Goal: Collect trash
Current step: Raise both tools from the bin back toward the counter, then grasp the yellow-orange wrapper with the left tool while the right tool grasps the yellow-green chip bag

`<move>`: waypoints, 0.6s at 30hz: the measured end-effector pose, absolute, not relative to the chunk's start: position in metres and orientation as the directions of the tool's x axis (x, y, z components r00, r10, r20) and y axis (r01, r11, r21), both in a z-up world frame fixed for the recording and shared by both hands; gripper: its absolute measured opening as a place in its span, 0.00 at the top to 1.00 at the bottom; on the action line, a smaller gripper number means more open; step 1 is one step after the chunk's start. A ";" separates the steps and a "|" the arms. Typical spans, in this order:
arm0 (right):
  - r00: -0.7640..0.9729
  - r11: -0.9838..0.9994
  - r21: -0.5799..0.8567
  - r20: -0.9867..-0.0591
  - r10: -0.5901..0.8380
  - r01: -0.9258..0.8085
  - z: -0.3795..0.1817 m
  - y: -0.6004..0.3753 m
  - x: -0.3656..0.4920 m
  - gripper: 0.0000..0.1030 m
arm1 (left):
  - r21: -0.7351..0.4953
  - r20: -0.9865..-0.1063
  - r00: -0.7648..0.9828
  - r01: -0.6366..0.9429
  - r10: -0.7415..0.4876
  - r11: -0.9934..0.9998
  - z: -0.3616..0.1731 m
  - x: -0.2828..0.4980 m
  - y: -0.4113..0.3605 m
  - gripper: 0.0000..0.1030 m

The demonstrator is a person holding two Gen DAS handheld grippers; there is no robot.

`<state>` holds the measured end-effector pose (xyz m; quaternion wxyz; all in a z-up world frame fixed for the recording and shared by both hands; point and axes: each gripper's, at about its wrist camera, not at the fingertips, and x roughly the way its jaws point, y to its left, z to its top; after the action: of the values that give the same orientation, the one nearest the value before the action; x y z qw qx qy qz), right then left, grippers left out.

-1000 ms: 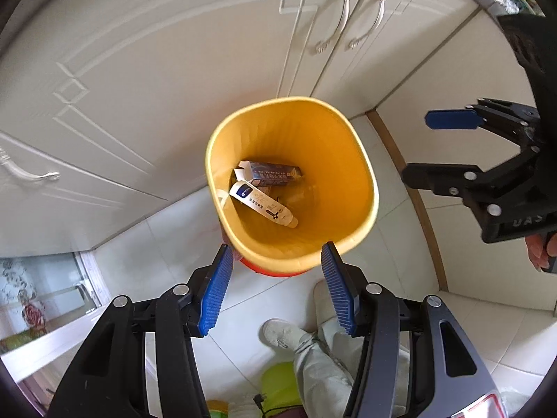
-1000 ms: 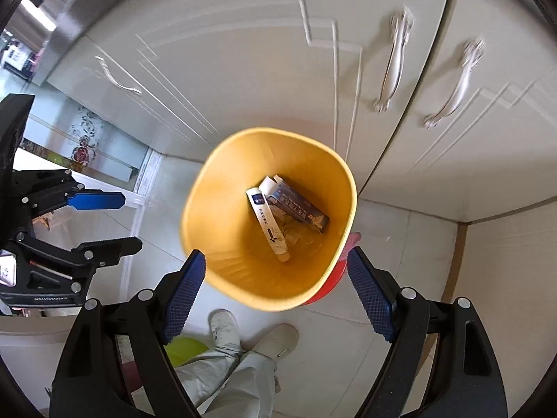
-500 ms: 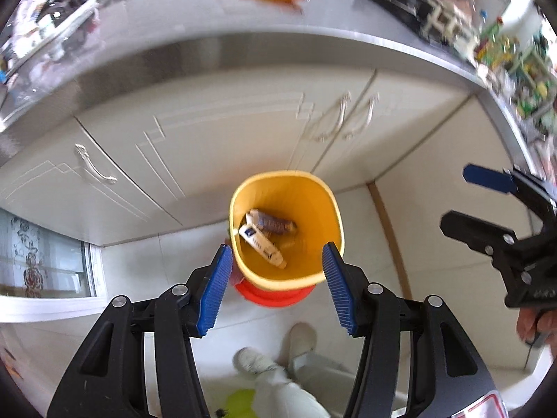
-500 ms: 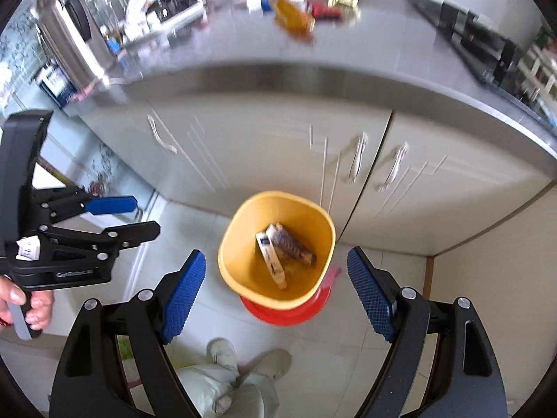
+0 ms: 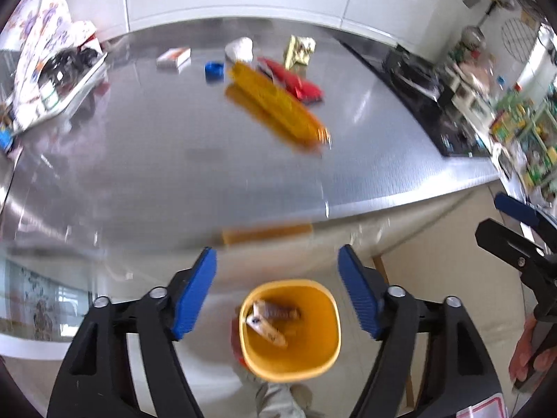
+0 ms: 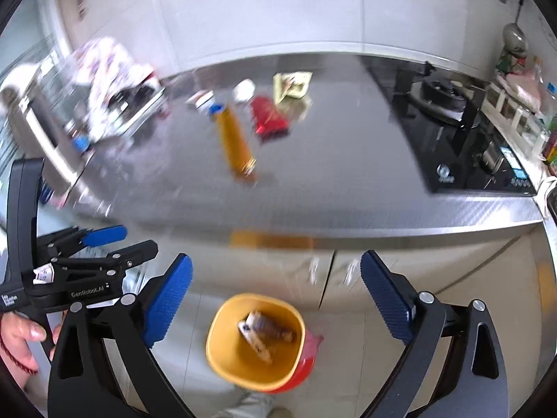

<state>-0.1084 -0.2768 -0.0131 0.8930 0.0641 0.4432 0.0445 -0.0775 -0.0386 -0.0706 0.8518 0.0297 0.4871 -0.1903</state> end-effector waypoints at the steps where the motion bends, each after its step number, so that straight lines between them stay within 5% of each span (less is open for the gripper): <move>1: 0.610 0.988 0.151 -0.782 0.127 -0.012 -0.011 -0.280 -0.101 0.05 | -0.137 -0.838 0.457 0.354 -0.299 0.925 -0.070 -0.071 -0.039 0.24; 18: 0.651 0.981 0.189 -0.750 0.114 0.046 0.000 -0.328 0.037 0.05 | -0.132 -0.853 0.439 0.340 -0.282 0.931 -0.083 0.038 -0.095 0.16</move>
<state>0.0368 -0.3279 -0.0003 0.9036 0.0959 0.4170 0.0190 0.0380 -0.0950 -0.0827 0.8478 0.0294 0.4967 -0.1833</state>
